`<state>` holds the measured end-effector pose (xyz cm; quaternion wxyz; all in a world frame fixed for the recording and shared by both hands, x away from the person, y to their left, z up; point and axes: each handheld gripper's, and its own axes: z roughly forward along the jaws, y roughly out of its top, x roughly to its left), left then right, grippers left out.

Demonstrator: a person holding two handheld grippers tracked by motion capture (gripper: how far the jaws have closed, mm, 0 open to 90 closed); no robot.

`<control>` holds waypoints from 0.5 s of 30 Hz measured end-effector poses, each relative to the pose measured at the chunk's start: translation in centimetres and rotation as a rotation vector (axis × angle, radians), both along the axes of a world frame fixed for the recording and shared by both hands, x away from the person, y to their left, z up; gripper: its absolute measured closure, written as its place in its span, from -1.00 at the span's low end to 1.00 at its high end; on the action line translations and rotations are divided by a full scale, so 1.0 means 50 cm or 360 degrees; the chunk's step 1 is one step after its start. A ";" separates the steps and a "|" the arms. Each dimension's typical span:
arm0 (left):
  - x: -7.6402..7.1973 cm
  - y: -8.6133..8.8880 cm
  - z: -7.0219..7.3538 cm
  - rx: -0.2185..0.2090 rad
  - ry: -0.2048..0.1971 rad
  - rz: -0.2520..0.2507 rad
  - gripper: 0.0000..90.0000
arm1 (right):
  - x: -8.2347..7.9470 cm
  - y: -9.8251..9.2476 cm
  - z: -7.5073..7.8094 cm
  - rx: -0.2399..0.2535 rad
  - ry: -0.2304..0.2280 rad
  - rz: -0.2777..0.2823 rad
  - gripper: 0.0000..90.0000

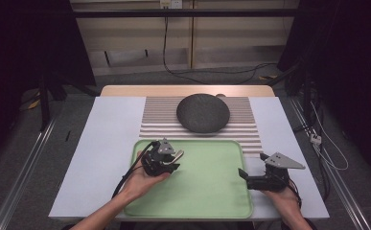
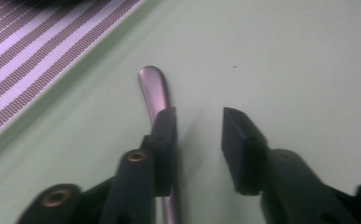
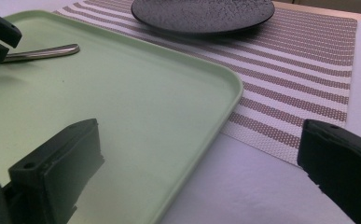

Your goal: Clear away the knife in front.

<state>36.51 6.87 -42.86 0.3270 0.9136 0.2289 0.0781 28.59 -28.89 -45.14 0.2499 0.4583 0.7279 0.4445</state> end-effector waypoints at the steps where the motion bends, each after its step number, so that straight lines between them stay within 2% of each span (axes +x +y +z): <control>1: -0.005 -0.004 -0.005 0.0016 -0.0023 0.0005 0.78 | 0.001 0.000 0.000 -0.0003 0.0000 0.0000 -1.00; 3: -0.006 -0.007 -0.008 0.0039 0.0012 -0.0021 1.00 | 0.003 0.002 0.000 -0.0013 -0.0002 -0.0003 -1.00; 4: -0.007 -0.007 -0.008 0.0096 -0.0027 0.0001 1.00 | 0.003 0.003 0.000 -0.0016 -0.0003 -0.0003 -1.00; 5: -0.003 -0.007 -0.013 0.0073 0.0010 -0.0006 1.00 | 0.002 0.004 0.000 -0.0019 -0.0004 -0.0002 -1.00; 8: 0.006 -0.001 -0.015 0.0073 0.0034 0.0000 1.00 | -0.001 0.003 0.001 -0.0019 -0.0008 -0.0006 -1.00; 10: 0.007 0.001 -0.016 0.0086 0.0013 0.0029 1.00 | -0.002 0.003 0.001 -0.0018 -0.0011 -0.0008 -1.00; 11: 0.010 0.003 -0.016 0.0080 0.0020 0.0018 1.00 | -0.002 0.003 0.001 -0.0019 -0.0007 -0.0007 -1.00; 13: 0.012 0.005 -0.016 0.0083 0.0015 0.0047 1.00 | -0.001 0.003 0.001 -0.0019 -0.0007 -0.0004 -1.00; 15: 0.016 0.009 -0.015 0.0080 0.0028 0.0028 1.00 | -0.001 0.003 0.000 -0.0020 -0.0005 0.0000 -1.00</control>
